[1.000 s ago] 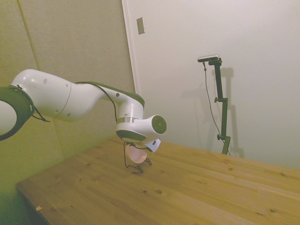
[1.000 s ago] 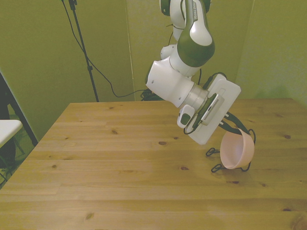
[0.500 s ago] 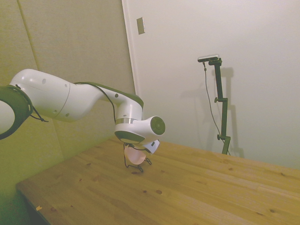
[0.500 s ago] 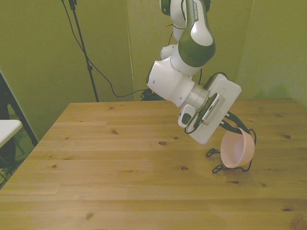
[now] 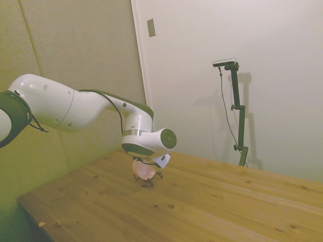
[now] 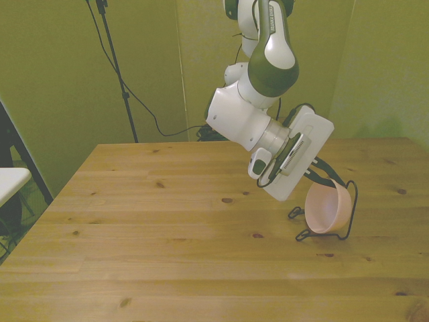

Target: Load the bowl

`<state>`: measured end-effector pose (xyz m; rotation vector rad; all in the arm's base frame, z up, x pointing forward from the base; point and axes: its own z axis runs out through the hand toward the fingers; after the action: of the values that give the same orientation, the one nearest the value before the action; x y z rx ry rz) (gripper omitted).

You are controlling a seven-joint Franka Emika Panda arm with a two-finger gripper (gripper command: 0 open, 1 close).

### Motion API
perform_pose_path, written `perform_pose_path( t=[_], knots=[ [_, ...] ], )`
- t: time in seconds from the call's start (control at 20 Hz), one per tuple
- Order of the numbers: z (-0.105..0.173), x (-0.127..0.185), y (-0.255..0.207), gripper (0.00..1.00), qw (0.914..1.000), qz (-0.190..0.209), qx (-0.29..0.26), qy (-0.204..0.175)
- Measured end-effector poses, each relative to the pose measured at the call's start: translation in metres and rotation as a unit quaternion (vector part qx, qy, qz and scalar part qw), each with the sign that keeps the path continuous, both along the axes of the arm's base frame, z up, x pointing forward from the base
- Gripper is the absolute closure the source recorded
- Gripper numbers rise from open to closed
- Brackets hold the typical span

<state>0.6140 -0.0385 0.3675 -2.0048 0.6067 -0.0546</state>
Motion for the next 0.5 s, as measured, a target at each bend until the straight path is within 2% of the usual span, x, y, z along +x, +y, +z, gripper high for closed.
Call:
perform_pose_path(
  t=[0.25,0.5],
  knots=[
    [0.008,-0.001,-0.005,0.00,1.0000,-0.004,-0.001,-0.006],
    [0.033,-0.015,-0.028,0.00,0.9996,-0.016,-0.015,-0.020]
  ],
)
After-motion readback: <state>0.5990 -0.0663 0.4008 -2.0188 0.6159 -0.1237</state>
